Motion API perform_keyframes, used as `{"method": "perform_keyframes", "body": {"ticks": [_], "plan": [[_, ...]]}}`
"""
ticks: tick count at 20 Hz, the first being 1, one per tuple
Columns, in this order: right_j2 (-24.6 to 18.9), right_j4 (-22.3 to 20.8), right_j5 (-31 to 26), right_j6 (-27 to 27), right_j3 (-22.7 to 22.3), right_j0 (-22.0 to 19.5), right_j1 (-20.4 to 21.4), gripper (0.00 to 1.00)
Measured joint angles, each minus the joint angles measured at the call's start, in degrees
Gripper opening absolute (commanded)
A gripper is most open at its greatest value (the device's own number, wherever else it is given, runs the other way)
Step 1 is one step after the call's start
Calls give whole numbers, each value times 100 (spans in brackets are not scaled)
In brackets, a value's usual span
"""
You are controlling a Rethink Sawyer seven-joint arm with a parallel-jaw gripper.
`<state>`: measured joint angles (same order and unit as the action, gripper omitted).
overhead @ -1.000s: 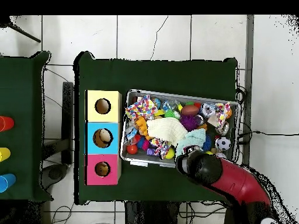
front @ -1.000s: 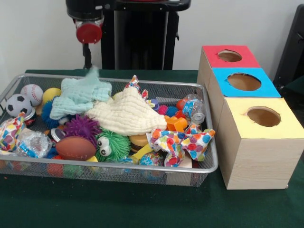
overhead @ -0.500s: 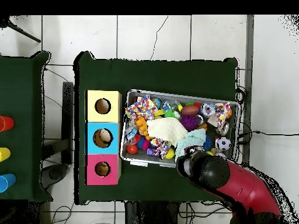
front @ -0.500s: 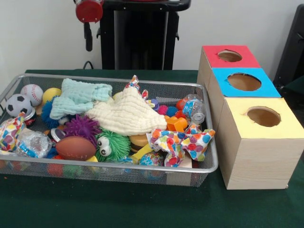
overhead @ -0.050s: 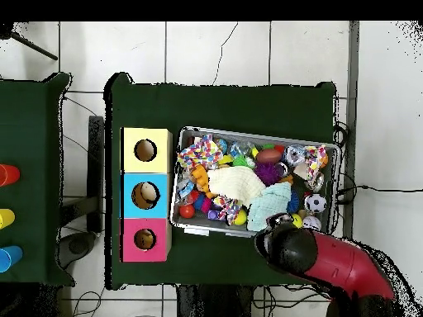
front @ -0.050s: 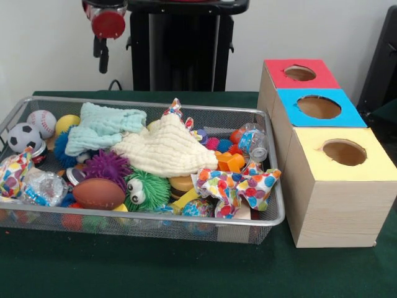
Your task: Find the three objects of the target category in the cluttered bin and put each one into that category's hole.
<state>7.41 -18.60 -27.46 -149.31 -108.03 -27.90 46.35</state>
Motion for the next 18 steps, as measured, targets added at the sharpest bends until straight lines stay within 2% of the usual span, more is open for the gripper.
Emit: {"method": "perform_keyframes", "body": {"ticks": [6, 11, 16, 18], "plan": [[353, -459, 890, 0, 39, 148, -730, 100], [663, -482, 1534, 0, 57, 338, -1383, 100], [915, -478, 2011, 0, 85, 484, -1839, 100], [960, -478, 2110, 0, 92, 514, -1891, 100]]}}
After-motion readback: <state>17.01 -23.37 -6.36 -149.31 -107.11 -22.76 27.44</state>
